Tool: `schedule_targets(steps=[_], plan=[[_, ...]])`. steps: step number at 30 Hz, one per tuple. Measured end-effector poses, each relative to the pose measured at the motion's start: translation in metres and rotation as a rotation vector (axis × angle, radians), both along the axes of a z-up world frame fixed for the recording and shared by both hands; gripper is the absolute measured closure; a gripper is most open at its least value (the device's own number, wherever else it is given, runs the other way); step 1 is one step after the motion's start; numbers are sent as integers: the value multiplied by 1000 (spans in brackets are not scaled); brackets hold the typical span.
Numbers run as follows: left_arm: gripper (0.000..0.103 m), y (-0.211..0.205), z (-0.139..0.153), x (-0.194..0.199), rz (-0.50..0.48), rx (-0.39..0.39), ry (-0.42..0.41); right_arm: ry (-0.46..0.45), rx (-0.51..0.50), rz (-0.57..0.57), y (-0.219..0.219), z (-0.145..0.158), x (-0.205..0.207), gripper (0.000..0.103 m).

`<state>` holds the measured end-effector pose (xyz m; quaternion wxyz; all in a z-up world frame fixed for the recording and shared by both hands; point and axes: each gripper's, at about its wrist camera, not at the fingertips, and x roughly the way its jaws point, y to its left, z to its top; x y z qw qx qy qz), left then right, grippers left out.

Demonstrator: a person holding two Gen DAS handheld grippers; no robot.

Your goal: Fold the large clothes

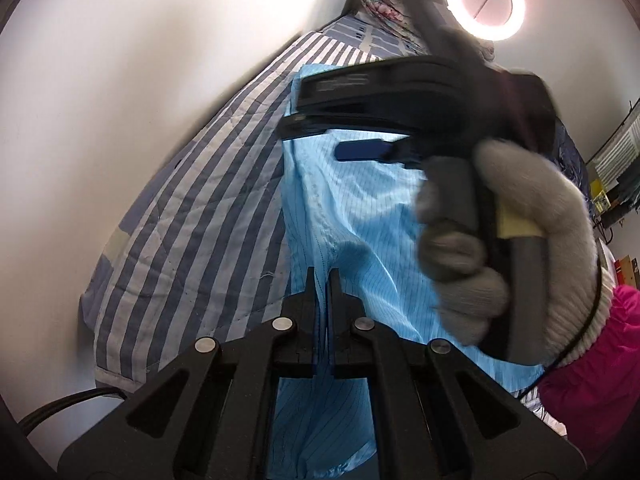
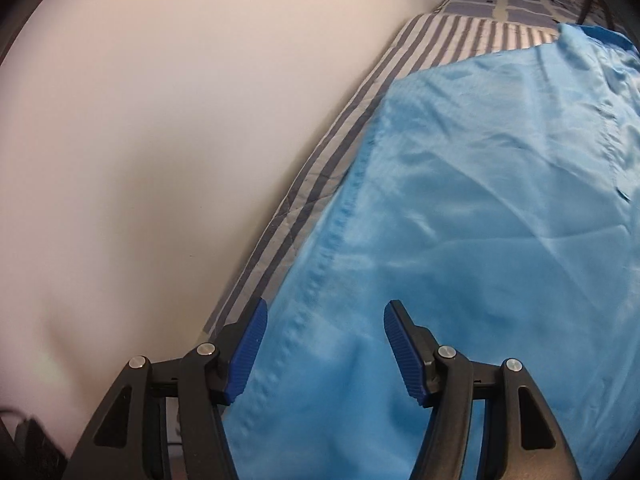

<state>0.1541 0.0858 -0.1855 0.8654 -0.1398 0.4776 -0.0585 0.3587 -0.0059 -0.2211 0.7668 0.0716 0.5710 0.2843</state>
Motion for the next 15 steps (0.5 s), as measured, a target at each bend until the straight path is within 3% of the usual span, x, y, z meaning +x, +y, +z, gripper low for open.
schedule_targets(steps=[3, 5, 10, 15], plan=[[103, -5, 0, 2, -10, 5, -5, -11, -80, 21, 21, -6, 2, 46], [103, -9, 1, 2, -18, 16, -12, -19, -128, 26, 29, -10, 1, 69], [103, -18, 4, 2, -39, 27, -25, -24, -136, 6, 22, -11, -3, 99], [103, -39, 15, -5, -82, 46, -63, -30, -40, -46, -14, 5, -6, 103]])
